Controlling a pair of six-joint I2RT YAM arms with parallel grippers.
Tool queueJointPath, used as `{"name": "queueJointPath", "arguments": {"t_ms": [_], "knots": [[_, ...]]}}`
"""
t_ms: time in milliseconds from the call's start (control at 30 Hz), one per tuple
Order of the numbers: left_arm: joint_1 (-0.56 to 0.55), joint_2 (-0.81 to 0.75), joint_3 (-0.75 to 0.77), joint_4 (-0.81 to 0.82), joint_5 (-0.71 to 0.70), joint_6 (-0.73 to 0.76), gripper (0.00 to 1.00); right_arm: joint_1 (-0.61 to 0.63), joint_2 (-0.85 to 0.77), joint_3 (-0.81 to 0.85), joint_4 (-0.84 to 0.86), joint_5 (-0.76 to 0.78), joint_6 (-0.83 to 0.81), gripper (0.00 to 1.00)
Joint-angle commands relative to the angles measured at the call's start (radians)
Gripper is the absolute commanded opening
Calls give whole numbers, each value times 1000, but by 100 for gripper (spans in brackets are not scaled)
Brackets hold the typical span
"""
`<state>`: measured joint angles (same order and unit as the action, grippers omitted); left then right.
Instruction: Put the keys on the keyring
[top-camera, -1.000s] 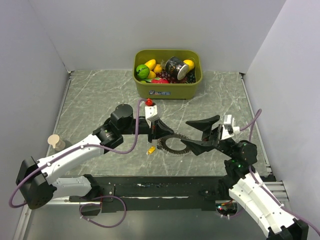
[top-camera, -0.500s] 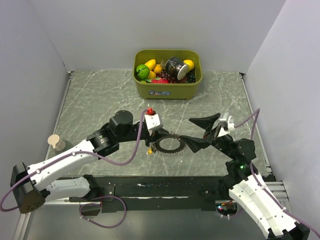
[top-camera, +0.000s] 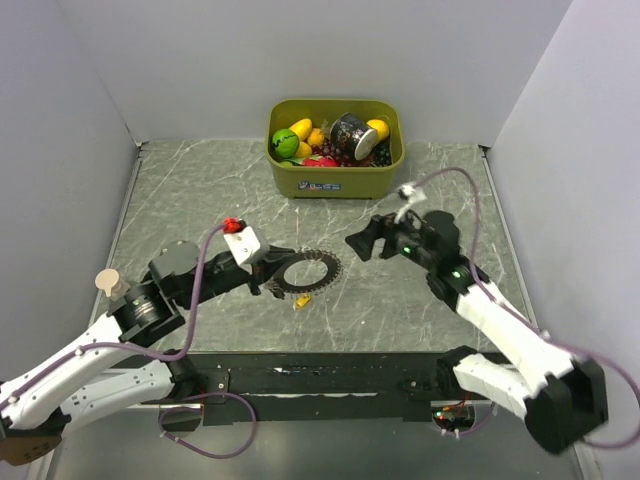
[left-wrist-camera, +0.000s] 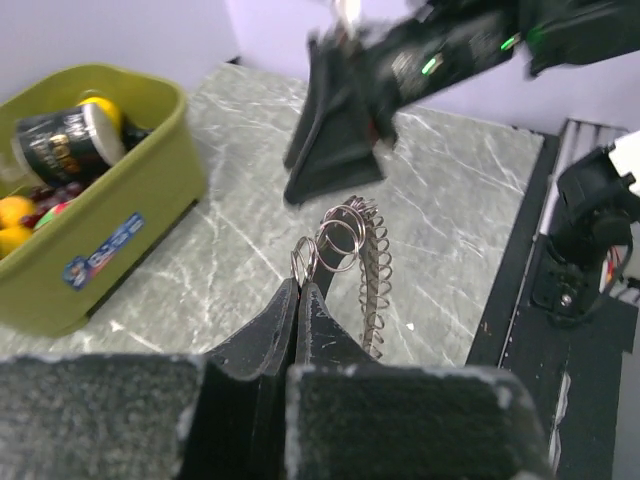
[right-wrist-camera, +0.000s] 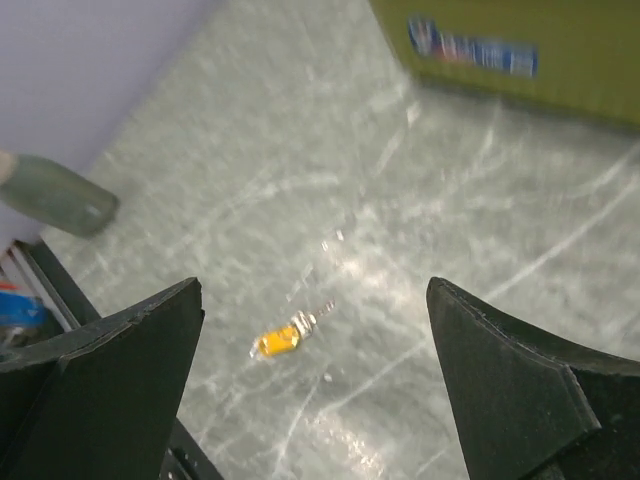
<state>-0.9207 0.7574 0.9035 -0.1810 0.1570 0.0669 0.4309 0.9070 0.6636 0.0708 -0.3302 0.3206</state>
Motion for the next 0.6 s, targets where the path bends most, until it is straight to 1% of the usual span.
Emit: {"name": "queueJointPath", "arguments": {"t_ms": [0, 33, 133, 200, 233, 300, 433, 500, 567], "knots": [[2, -33, 31, -43, -99, -41, 1, 55, 217, 100, -146, -1, 26, 100], [0, -36, 35, -55, -115, -42, 1, 78, 254, 116, -157, -1, 21, 100], [2, -49, 46, -89, -135, -47, 1, 176, 387, 181, -230, 89, -5, 99], [3, -65, 44, -94, -137, -47, 1, 244, 469, 217, -250, 120, -25, 95], [3, -73, 43, -95, -140, -47, 1, 262, 490, 226, -250, 123, -35, 91], [2, -87, 49, -116, -137, -42, 1, 322, 529, 238, -243, 169, -74, 88], [3, -104, 78, -176, -152, -35, 1, 387, 559, 231, -201, 240, -146, 87], [3, -121, 84, -202, -154, -36, 1, 404, 575, 228, -181, 241, -184, 84], [5, -135, 89, -232, -200, -36, 1, 425, 592, 225, -151, 235, -215, 82]]}}
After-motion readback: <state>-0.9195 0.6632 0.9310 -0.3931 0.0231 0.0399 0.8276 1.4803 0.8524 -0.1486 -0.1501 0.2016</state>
